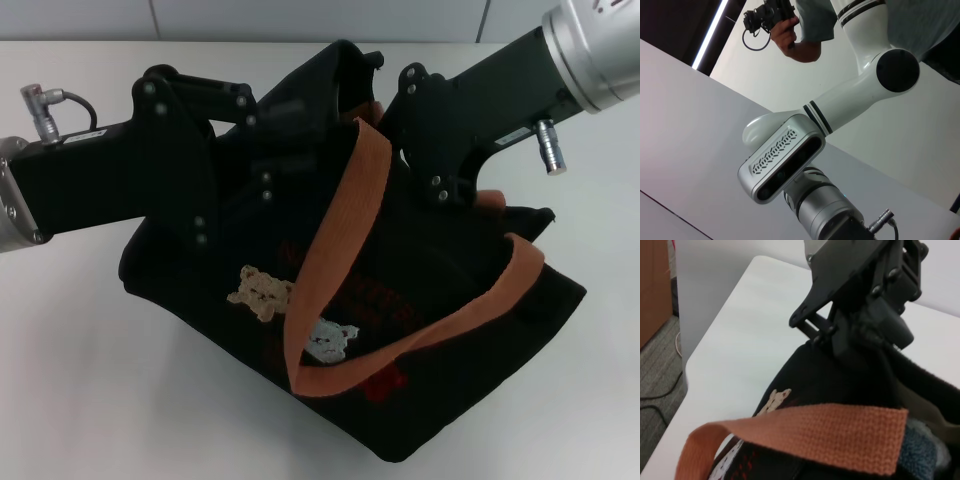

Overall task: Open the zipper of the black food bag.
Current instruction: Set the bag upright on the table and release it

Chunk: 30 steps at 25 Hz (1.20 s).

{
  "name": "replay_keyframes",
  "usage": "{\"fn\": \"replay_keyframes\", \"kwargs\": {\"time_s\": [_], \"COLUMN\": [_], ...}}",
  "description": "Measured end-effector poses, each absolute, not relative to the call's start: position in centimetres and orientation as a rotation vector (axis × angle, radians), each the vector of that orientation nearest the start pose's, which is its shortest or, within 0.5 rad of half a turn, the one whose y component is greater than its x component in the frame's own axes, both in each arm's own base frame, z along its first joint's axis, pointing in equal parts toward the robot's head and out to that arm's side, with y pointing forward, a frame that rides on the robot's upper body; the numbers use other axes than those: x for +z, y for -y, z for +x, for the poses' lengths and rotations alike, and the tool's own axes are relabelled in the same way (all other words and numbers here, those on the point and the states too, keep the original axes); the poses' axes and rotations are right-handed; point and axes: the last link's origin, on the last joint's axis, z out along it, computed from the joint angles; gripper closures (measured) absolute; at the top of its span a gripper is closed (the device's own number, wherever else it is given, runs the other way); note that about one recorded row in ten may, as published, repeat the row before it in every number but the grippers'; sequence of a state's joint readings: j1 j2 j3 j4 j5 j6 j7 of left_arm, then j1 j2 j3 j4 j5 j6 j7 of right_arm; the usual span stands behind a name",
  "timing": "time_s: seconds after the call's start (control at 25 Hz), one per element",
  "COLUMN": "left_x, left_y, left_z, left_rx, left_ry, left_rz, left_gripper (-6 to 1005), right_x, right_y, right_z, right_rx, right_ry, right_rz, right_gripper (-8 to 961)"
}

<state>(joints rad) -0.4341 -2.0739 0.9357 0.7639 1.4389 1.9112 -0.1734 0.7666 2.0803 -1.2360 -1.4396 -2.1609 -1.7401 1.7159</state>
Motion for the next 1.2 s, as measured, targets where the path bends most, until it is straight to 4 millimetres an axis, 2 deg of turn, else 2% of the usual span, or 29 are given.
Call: {"fn": "replay_keyframes", "kwargs": {"time_s": [0.24, 0.56, 0.84, 1.2], "left_x": [3.6, 3.6, 3.6, 3.7], "left_y": [-28.8, -28.9, -29.0, -29.1], "left_z": [-19.8, -19.7, -19.7, -19.6], "left_rx": [-0.986, -0.989, -0.99, -0.994], "left_ry": [-1.16, -1.158, -1.152, -1.153], "left_rz": [-2.078, -2.075, -2.074, -2.065], "left_gripper": [808, 809, 809, 809], "right_x": [2.4, 3.8, 5.8, 7.1], "right_y": [-34.0, -33.5, -33.0, -32.4], "right_z": [7.2, 8.5, 9.7, 10.9], "right_rx": [0.029, 0.153, 0.252, 0.253], "right_ry": [0.504, 0.431, 0.364, 0.327], "right_rz": [-3.026, -3.005, -3.006, -2.976], "right_gripper": [956, 941, 910, 871]}}
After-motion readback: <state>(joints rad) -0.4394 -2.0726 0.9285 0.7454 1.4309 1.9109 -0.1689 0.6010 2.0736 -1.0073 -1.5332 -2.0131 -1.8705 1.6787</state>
